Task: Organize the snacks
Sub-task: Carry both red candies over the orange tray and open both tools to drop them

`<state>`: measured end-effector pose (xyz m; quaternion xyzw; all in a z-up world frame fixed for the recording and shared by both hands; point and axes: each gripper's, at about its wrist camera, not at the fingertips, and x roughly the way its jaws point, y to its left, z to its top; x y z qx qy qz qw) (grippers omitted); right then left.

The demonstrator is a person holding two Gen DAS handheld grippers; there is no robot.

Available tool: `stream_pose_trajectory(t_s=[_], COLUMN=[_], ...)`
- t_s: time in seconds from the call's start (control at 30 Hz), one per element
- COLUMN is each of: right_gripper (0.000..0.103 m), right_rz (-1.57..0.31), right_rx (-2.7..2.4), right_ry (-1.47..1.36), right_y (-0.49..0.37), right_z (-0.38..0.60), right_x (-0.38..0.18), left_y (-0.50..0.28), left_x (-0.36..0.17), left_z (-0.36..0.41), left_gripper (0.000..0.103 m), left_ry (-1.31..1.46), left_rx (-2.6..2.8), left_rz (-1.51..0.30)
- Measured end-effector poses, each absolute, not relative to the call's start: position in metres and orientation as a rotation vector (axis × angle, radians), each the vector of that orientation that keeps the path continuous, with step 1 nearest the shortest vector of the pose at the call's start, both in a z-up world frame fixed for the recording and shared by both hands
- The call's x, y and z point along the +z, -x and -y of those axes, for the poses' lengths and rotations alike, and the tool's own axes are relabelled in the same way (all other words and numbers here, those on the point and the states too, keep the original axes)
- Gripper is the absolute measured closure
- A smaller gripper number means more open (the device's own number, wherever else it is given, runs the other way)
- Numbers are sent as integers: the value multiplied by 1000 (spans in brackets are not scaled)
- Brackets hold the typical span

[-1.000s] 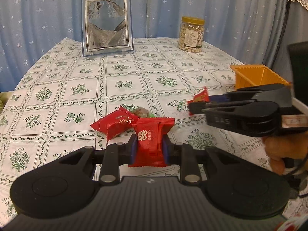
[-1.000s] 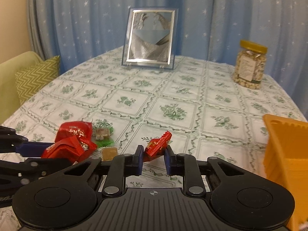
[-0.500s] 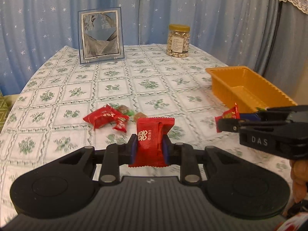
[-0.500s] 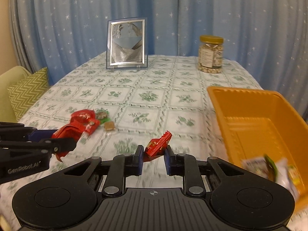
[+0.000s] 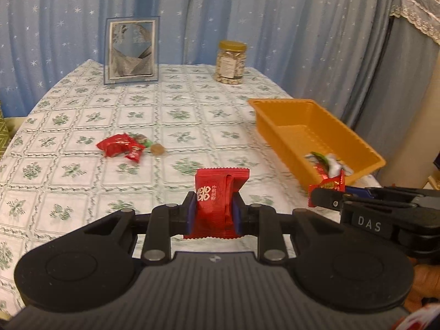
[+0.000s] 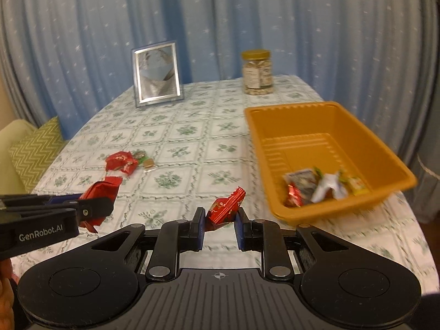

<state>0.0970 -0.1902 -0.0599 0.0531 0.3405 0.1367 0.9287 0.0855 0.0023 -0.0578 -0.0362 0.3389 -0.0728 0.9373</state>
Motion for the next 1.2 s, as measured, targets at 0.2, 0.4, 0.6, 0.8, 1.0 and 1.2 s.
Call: stream_pose_trajectory(t_s=[0.2,0.4,0.6,0.8,1.0,1.2], right_gripper=[80,80,80,80,80,80], right_rz=[-679,-686,-680,-666,-661,-649], right_rx=[230,163,110,78,53,28], right_ry=[-118,-130,-146,-167,-187,-202], right_y=[-78,-71,-65,-59,-60,-65], right_z=[211,233,253,271,284,299], right_x=[-49,-41,-34,-29,-28,-26], left_y=[-73,-69,-67,-67,-69,-82], left_x=[-46,-36,-27,-24,-22,-23], left_z=[18,35,53,70,84,95], left_gripper=[79,79,79,79,79,79], left_ry=[74,69,54,37,28,27], left_rx=[-176,-201,-232,-262,-284,-308], left_rz=[-683,-672,-661,-658,-659,-661])
